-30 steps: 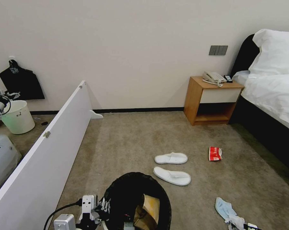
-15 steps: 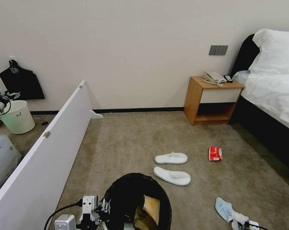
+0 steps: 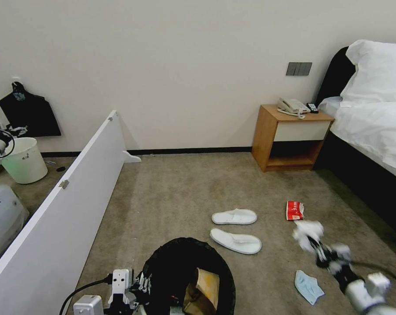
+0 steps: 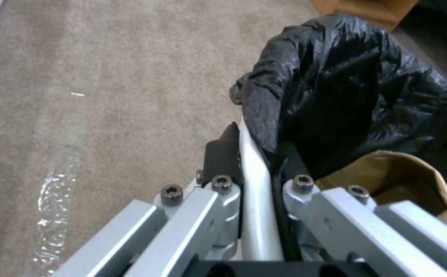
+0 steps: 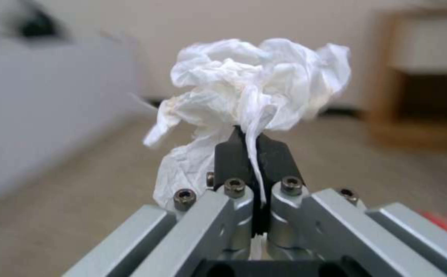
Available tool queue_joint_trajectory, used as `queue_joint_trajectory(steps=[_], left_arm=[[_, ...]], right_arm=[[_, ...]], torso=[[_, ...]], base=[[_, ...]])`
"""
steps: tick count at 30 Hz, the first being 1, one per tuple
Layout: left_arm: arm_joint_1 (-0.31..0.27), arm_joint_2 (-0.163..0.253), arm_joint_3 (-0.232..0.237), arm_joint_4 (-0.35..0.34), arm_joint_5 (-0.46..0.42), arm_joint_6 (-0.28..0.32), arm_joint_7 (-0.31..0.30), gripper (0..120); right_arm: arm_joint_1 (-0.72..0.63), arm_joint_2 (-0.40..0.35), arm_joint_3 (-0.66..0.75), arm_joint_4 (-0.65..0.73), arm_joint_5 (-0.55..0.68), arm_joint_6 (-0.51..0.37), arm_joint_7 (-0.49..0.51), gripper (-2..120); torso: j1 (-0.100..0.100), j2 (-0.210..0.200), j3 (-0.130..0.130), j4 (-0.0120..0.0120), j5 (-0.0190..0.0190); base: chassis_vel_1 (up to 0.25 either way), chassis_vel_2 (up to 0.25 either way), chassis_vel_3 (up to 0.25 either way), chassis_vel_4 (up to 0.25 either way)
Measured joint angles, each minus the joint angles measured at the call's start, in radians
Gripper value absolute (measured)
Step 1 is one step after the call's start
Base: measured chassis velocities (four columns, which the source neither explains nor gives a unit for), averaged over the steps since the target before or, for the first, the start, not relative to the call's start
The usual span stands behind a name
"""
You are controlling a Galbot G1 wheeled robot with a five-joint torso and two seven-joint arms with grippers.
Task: Pick up the trash bin, then pick up the garbage from the floor and place it into the trash bin.
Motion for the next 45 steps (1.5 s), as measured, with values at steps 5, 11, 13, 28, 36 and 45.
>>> queue_joint_trajectory(steps=[5, 11, 13, 28, 36, 45], left_arm=[[0.001, -0.002, -0.004, -0.008, 0.001, 0.0, 0.0, 4], [0.004, -0.013, -0.001, -0.009, 0.006, 0.0, 0.0, 4], [0.005, -0.019, 0.008, -0.015, 0.007, 0.001, 0.0, 4], [0.03, -0.022, 0.04, -0.033, -0.011, 0.01, -0.003, 4], [0.026, -0.028, 0.05, -0.027, 0.002, 0.009, -0.001, 4], [0.023, -0.028, 0.049, -0.024, 0.004, 0.008, 0.0, 4]], right_arm=[[0.137, -0.135, -0.199, 0.1, 0.186, 0.004, -0.18, 0], [0.341, -0.199, -0.497, 0.12, 0.277, 0.027, -0.365, 0], [0.438, -0.195, -0.637, 0.092, 0.281, 0.042, -0.482, 0], [0.53, -0.217, -0.796, 0.047, 0.216, -0.028, -0.608, 17], [0.498, -0.248, -0.745, 0.046, 0.174, -0.029, -0.637, 45], [0.488, -0.255, -0.701, 0.052, 0.187, -0.027, -0.656, 79]], torso=[[0.0, 0.0, 0.0, -0.0005, -0.0002], [0.0, 0.0, 0.0, 0.0005, -0.0001], [0.0, 0.0, 0.0, 0.0003, 0.0], [0.0, 0.0, 0.0, -0.0001, 0.0001], [0.0, 0.0, 0.0, -0.0001, 0.0002], [0.0, 0.0, 0.0, 0.0, 0.0002]], base=[[0.0, 0.0, 0.0, 0.0], [0.0, 0.0, 0.0, 0.0], [0.0, 0.0, 0.0, 0.0], [0.0, 0.0, 0.0, 0.0], [0.0, 0.0, 0.0, 0.0], [0.0, 0.0, 0.0, 0.0]])
